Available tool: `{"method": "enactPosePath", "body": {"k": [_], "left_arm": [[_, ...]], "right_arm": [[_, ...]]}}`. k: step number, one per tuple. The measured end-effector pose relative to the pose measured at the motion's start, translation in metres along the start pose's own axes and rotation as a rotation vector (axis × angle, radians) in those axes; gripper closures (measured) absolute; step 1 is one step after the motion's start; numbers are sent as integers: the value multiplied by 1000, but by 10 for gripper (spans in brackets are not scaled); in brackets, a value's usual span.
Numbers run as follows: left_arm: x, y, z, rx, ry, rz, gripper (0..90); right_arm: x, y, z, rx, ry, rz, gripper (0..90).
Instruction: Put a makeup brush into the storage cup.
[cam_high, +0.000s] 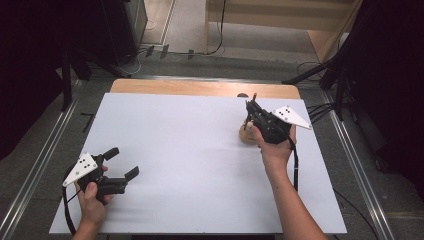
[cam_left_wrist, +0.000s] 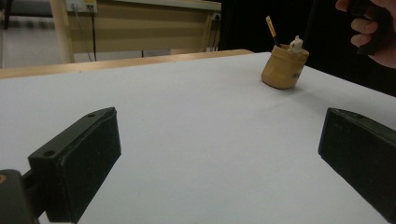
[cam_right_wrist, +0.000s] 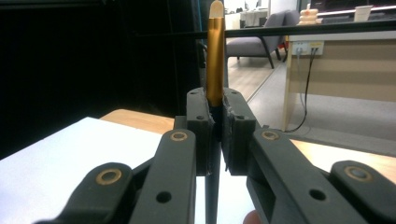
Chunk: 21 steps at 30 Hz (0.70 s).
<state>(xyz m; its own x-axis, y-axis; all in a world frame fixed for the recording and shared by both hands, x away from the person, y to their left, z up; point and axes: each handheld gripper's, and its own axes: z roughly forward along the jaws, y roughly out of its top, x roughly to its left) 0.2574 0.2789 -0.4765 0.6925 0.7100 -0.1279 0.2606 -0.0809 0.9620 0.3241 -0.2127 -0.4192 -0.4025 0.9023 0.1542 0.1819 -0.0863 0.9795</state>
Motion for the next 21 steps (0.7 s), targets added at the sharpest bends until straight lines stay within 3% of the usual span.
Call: {"method": "enactPosePath", "body": {"k": [7,21], "left_arm": [[1,0,-1,-6,1,-3,0],[1,0,-1,-10,5,-6,0]], "right_arm": [[-10,6,-4,-22,-31,10,840],[-26,5,-7,-12,-79,0,840]]}}
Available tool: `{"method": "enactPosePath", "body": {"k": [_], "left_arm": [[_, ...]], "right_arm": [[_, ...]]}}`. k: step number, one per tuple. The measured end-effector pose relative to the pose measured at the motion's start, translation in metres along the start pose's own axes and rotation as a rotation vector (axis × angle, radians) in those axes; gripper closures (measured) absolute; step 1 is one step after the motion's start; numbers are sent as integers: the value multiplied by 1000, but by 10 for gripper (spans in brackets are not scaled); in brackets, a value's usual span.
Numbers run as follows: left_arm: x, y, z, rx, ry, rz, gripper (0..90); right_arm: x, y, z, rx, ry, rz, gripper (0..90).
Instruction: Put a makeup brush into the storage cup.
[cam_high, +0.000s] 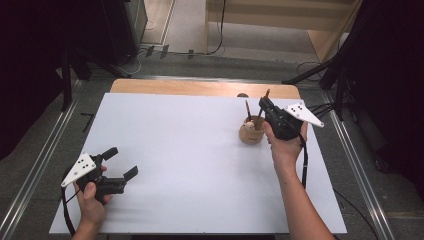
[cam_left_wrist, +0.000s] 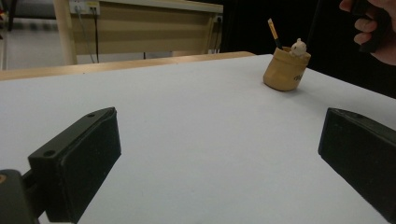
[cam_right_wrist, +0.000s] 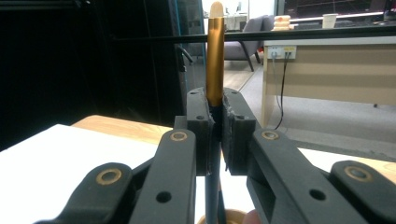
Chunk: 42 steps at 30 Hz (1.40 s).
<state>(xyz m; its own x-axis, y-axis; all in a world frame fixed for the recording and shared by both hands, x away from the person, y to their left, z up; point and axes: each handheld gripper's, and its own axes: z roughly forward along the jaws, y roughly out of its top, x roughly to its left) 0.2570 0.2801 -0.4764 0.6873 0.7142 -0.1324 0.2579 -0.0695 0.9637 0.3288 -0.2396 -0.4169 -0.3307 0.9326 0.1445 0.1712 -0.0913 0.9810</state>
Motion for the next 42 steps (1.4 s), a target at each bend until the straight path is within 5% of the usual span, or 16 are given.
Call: {"method": "enactPosePath", "body": {"k": [36,42], "left_arm": [[0,-1,1,4,2,2,0],[0,-1,1,2,-1,4,0]], "right_arm": [[-20,-48,15,130,-78,29,831],[-20,-47,11,140,-66,36,657]]}}
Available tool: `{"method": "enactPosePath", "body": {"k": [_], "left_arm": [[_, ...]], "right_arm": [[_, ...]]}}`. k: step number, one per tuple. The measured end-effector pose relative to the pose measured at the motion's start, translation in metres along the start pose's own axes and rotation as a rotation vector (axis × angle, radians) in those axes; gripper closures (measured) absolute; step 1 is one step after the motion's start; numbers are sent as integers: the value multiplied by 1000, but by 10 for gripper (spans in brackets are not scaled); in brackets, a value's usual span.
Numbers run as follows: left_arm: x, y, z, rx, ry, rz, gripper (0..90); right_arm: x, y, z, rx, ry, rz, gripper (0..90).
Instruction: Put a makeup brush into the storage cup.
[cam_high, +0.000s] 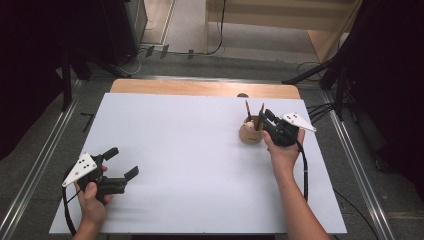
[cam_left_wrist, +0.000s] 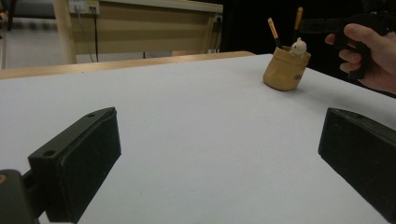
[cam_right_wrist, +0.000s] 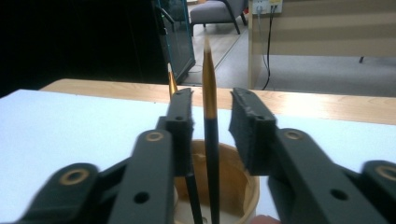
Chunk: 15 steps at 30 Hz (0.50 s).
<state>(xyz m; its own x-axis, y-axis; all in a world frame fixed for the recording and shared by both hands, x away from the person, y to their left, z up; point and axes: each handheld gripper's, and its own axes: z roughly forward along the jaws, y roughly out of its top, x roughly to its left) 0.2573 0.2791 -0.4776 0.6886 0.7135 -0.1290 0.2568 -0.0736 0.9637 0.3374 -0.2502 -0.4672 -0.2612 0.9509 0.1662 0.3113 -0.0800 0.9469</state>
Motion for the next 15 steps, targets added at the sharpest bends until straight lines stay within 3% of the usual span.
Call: {"method": "enactPosePath", "body": {"k": [3,5,10,15], "left_arm": [[0,0,0,-1,0,0,0],[1,0,0,-1,0,-1,0],[0,0,0,0,-2,1,0],[0,0,1,-4,-4,2,0]], "right_arm": [[3,1,-4,0,-1,-39,535],[4,0,-8,0,4,-35,424],[1,-4,-17,13,-6,-7,30],[-4,-12,-31,15,27,-36,0]]}}
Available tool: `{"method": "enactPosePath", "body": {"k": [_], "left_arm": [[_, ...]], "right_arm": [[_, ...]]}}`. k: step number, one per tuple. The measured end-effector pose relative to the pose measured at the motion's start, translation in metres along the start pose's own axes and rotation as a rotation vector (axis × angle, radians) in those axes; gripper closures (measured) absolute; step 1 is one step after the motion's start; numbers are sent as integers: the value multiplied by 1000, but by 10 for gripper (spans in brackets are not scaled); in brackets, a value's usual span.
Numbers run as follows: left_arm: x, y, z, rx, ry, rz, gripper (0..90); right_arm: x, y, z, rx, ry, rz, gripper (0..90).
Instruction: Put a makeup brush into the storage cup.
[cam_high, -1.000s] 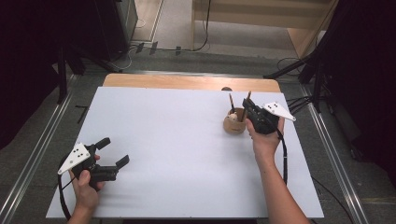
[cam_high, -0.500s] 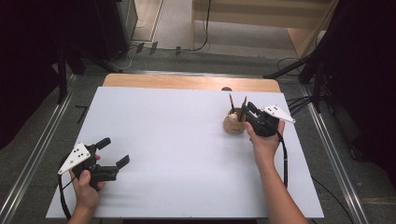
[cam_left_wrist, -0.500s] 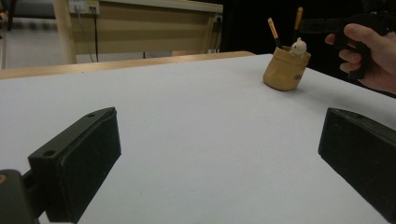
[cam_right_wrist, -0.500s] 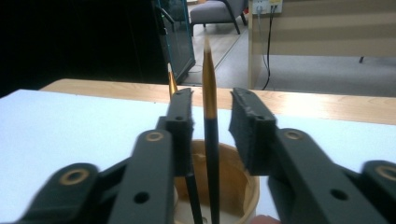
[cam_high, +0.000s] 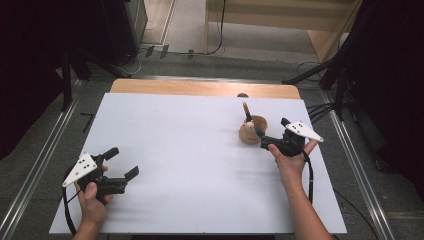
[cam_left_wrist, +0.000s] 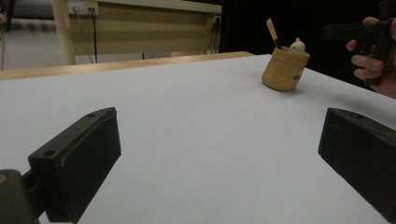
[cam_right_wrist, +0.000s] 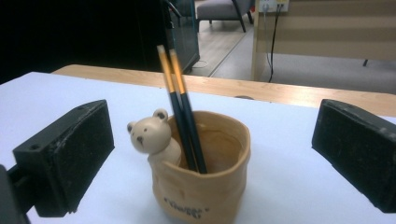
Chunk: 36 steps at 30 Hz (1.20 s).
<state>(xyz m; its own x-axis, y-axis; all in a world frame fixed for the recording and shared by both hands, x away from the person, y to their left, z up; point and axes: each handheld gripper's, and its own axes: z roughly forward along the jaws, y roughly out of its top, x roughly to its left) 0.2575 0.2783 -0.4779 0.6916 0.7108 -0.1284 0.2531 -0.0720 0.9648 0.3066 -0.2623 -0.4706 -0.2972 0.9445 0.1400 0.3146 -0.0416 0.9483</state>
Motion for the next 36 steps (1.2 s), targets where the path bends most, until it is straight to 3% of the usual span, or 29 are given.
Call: {"method": "enactPosePath", "body": {"k": [19,36], "left_arm": [[-2,0,0,-1,-1,10,0],[-3,1,-3,-7,8,14,0]], "right_arm": [[-7,-31,-43,0,13,-6,0],[-14,-43,-75,0,14,-25,0]]}}
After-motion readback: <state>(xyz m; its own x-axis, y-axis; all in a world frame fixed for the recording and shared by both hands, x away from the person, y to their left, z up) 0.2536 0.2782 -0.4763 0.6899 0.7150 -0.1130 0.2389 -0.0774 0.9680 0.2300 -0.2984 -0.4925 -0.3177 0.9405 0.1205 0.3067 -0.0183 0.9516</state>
